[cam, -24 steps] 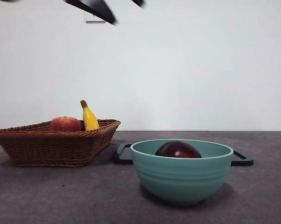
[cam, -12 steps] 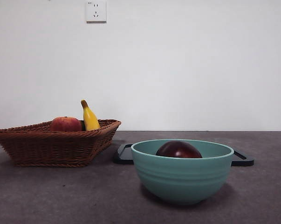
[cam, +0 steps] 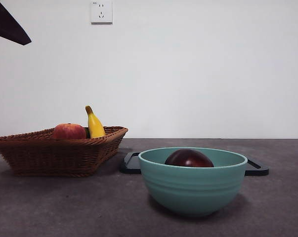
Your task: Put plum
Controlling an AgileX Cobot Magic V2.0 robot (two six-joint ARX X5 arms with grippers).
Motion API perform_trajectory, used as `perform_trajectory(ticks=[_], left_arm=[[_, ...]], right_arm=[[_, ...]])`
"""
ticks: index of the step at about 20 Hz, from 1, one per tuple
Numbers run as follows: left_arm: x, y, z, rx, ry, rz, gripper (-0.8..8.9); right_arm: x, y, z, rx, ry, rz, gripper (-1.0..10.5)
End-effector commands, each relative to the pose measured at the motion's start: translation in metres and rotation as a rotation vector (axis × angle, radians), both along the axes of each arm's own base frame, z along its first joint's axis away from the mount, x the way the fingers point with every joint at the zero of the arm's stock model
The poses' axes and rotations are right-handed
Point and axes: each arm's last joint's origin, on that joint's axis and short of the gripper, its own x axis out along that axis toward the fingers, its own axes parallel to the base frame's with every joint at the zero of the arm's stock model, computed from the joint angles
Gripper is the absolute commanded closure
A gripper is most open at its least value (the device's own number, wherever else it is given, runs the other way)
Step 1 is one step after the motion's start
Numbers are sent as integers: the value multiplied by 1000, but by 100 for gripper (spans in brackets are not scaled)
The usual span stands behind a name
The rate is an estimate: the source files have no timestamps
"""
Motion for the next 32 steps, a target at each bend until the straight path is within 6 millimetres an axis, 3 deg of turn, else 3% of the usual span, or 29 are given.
perform_trajectory(ticks=[1, 10, 15, 19, 23, 27, 32], left_arm=[[1, -2, 4, -14, -19, -9, 408], [1, -2, 4, -14, -20, -10, 408], [1, -2, 4, -14, -20, -10, 408], [1, -2, 4, -14, -20, -10, 408], [1, -2, 4, -14, -20, -10, 408], [1, -2, 4, -14, -21, -10, 408], [2, -2, 4, -15, -25, -11, 408]], right_arm=[[10, 9, -2, -1, 49, 24, 579], [62, 58, -83, -125, 159, 18, 580], [81, 80, -113, -175, 177, 30, 587], [92, 93, -133, -227, 181, 30, 676], [98, 98, -146, -240, 194, 35, 801], [98, 103, -147, -231, 182, 50, 926], [97, 104, -144, -203, 185, 64, 933]])
